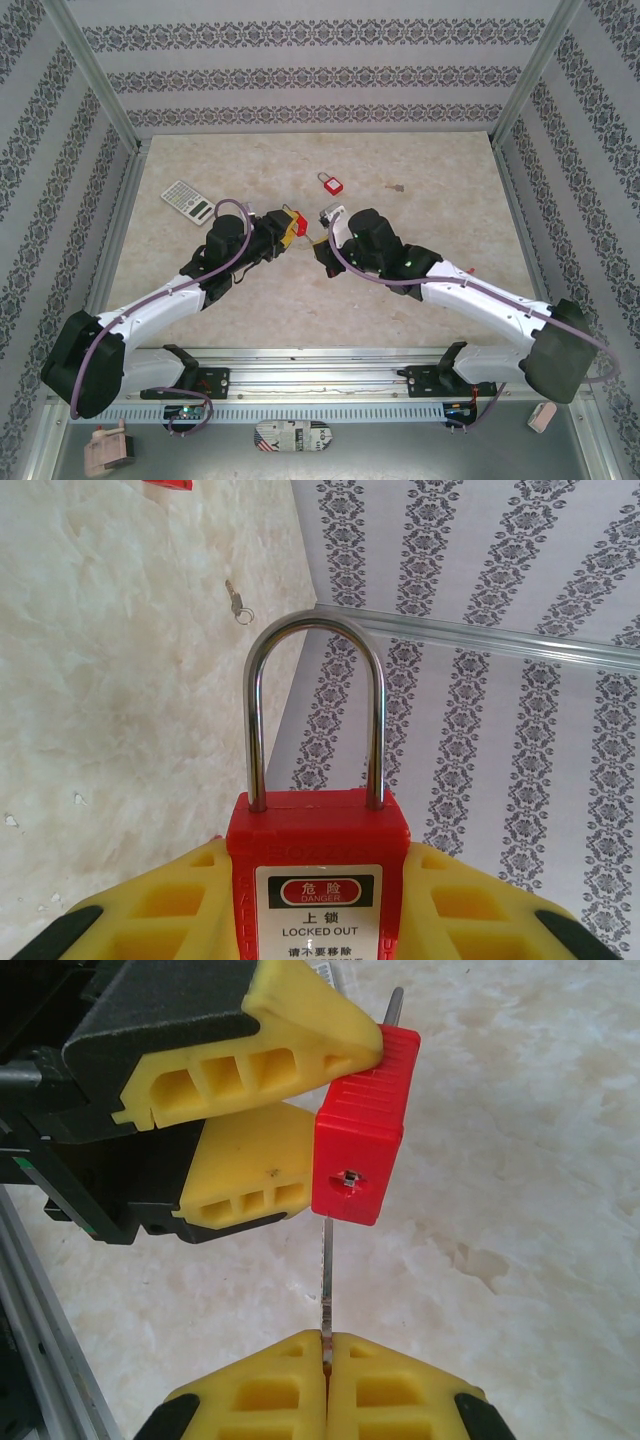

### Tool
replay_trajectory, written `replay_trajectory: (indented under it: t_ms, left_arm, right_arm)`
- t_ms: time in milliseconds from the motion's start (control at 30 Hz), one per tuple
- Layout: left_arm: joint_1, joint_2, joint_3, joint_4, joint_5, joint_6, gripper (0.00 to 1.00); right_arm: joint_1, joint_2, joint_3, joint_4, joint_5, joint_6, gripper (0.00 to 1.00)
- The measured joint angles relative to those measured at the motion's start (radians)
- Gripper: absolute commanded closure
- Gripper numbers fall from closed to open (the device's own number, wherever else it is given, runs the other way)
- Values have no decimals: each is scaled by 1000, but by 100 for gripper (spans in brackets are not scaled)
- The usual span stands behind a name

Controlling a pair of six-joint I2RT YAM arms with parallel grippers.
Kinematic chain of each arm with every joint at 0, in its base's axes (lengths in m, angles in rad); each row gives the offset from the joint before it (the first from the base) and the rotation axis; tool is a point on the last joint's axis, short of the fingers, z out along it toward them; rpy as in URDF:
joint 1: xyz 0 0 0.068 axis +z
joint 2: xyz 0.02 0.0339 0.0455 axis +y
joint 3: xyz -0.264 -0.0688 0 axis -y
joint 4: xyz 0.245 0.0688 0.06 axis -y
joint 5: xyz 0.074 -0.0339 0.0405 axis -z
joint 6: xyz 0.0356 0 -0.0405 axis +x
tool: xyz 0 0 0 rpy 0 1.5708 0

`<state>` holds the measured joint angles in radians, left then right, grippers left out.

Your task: Unlock with the key

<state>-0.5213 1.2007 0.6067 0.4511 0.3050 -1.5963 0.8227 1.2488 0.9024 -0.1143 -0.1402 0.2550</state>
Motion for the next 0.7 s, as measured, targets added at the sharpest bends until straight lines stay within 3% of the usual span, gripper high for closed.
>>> replay_trajectory:
  t_ms: [700]
  left_arm:
    - [0, -3, -1, -14, 0, 33, 100]
  right_arm:
    - [-16, 24, 16, -1, -11, 0, 100]
